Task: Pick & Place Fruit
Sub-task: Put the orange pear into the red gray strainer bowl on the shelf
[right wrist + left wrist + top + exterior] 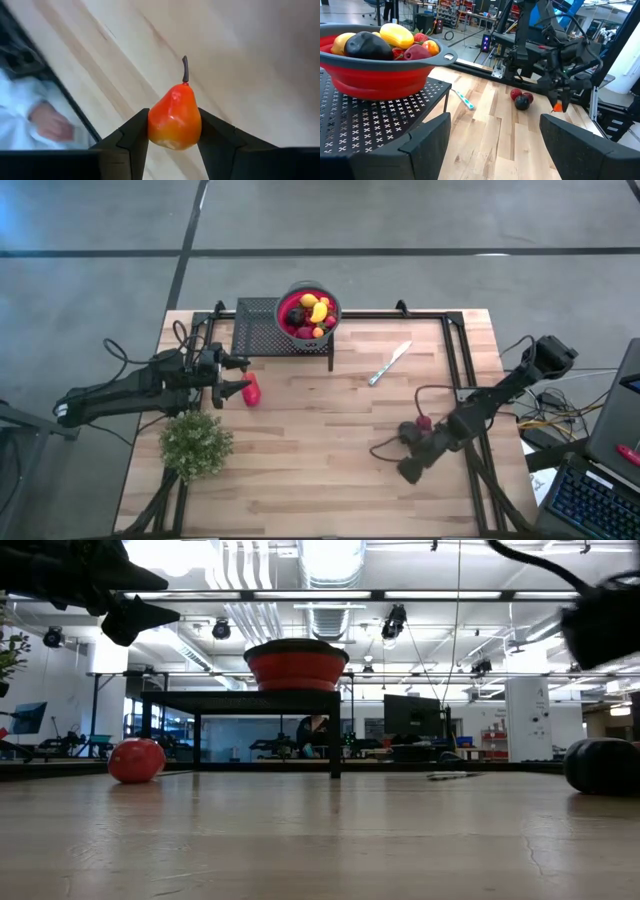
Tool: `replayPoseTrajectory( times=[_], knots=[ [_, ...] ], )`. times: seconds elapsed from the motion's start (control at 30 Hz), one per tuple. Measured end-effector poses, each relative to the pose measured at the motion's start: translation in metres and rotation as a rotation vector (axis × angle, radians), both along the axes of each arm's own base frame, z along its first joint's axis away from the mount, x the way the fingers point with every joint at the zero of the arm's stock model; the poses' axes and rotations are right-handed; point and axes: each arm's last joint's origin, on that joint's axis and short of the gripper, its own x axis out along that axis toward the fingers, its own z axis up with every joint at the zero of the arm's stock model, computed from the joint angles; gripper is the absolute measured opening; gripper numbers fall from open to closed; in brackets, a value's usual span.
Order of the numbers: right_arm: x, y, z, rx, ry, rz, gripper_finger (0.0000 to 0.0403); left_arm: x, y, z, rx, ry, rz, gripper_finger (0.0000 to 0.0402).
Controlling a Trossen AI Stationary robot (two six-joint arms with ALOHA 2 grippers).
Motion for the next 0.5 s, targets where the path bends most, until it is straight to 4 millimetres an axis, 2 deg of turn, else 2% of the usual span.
replayPoseTrajectory(
  times=[0.23,0.5],
  knots=[
    [0.030,-0.023,0.011,-0.086,-0.283,0.052,0.0138,0.000,0.000,0.000,0.000,0.000,0.000,0.0312],
    [0.059,-0.070,0.023,-0.282,-0.515,0.077,0.0142,0.000,0.000,0.000,0.000,0.000,0.000,0.0312]
  ],
)
